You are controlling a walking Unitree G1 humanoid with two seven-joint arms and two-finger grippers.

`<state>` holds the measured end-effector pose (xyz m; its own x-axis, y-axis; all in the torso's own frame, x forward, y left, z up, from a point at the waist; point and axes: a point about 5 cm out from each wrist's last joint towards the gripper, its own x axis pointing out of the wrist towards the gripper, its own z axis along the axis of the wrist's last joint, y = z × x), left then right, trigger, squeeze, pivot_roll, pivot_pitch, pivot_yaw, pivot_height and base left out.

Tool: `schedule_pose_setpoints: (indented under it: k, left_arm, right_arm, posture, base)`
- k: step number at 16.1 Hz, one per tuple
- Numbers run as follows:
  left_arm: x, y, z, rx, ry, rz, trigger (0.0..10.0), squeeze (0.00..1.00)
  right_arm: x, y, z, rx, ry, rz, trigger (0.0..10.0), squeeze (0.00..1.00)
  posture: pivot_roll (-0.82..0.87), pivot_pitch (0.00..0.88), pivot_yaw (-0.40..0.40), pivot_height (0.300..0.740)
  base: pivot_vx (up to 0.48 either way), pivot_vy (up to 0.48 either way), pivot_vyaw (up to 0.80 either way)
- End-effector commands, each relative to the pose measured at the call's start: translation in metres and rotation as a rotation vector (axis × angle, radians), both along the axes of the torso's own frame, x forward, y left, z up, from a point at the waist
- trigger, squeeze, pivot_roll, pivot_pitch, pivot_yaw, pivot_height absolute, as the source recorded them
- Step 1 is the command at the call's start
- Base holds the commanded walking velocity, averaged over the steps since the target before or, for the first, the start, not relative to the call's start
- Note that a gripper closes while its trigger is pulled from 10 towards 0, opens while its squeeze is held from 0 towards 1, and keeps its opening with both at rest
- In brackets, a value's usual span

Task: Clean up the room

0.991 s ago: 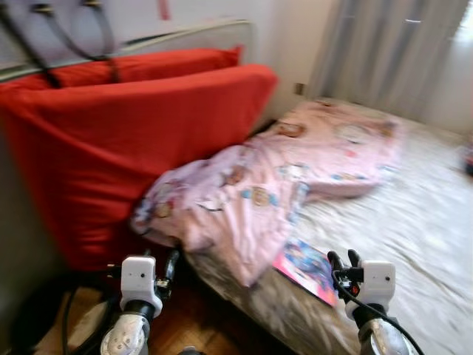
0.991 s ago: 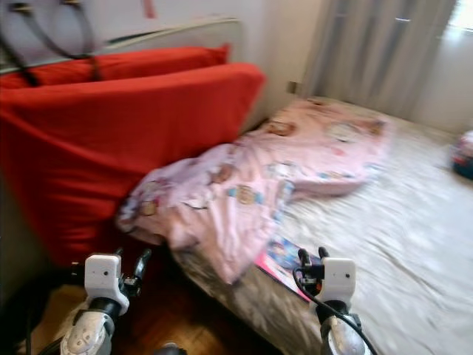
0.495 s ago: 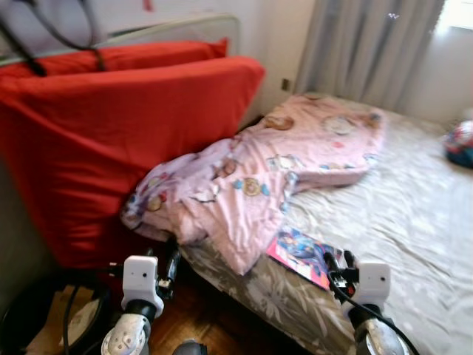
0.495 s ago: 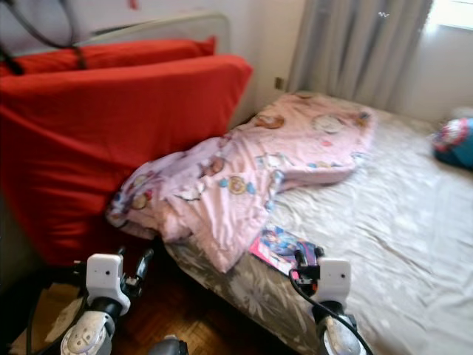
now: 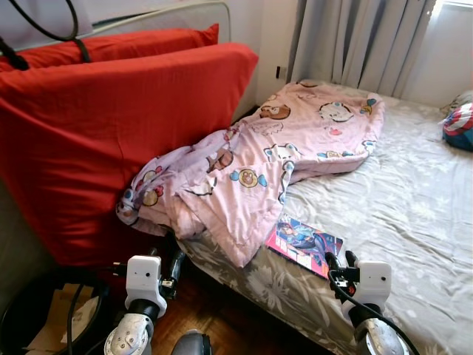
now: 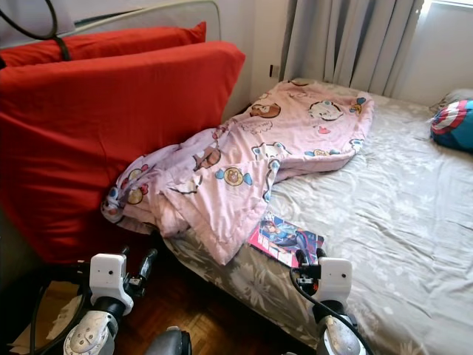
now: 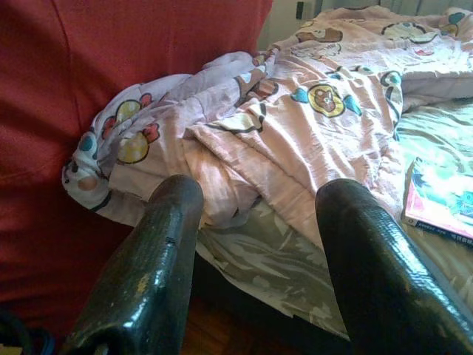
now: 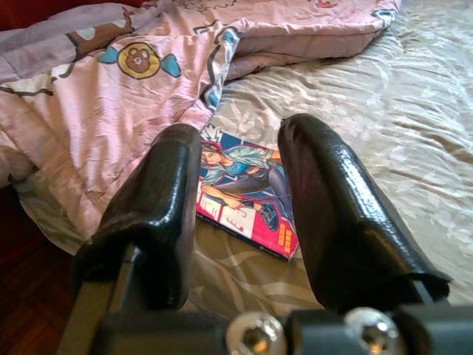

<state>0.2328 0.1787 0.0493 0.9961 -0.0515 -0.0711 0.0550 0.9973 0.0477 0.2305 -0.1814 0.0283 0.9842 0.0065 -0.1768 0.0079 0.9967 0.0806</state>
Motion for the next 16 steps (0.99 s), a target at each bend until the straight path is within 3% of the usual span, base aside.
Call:
schedule_pose_setpoints:
  k: [1,4,16]
  left_arm:
    - [0.0007,0.0010,0.0026,-0.005,-0.003,-0.006,10.0,0.00]
    - [0.0012,0.0007,0.0032,-0.011,-0.001,-0.007,10.0,0.00]
    - [0.0022,-0.0011,0.0050,-0.028,-0.002,-0.015,10.0,0.00]
  right_arm:
    - [0.0013,-0.0006,0.0019,0.008,-0.014,-0.004,10.0,0.00]
    - [0.0012,0.0003,0.0013,0.006,-0.012,0.003,10.0,0.00]
    - [0.0026,0.0027,-0.0004,-0.002,-0.007,0.022,10.0,0.00]
  posture:
    - [0.01,0.000,-0.005,0.636]
    - [0.01,0.000,-0.005,0.636]
    - [0.01,0.000,-0.005,0.636]
  base:
    - [0.000,0.000,0.00]
    - [0.000,0.000,0.00]
    - [0.268,0.000,0.00]
